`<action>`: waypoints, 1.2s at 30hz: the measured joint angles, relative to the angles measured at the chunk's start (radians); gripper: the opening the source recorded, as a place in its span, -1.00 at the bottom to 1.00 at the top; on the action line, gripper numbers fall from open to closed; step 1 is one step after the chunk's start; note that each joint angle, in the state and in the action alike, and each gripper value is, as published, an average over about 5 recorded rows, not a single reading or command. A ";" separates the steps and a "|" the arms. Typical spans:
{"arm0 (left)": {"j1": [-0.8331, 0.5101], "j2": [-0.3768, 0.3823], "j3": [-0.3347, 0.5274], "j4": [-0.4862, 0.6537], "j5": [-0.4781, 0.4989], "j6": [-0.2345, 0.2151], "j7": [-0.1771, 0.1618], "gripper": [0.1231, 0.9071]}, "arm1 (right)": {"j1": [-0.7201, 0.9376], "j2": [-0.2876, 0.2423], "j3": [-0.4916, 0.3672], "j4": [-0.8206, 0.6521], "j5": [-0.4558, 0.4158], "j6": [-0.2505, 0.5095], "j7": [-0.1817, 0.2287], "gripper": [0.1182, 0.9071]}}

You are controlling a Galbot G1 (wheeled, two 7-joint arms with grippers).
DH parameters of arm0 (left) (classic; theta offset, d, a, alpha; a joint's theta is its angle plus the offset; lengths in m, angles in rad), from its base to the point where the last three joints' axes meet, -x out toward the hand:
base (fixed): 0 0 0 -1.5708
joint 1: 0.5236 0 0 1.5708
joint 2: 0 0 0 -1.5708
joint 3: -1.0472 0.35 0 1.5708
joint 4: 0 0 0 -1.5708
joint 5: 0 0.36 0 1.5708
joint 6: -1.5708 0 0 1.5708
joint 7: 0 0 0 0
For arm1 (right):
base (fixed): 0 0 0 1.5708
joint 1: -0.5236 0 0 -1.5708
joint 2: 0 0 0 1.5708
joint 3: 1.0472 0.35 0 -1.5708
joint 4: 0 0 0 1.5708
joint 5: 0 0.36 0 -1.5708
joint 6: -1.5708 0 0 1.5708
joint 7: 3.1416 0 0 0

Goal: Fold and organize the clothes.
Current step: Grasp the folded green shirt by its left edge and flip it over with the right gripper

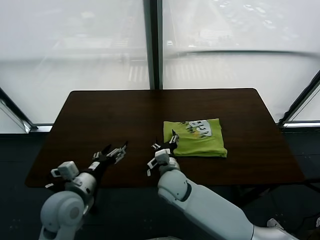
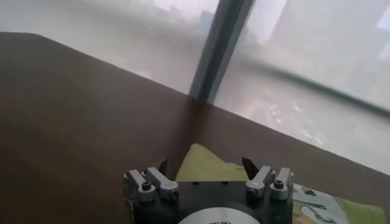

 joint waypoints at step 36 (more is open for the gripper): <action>0.003 -0.014 0.004 0.003 0.012 -0.006 0.006 1.00 | -0.038 -0.006 0.044 0.016 0.046 0.100 -0.080 -0.78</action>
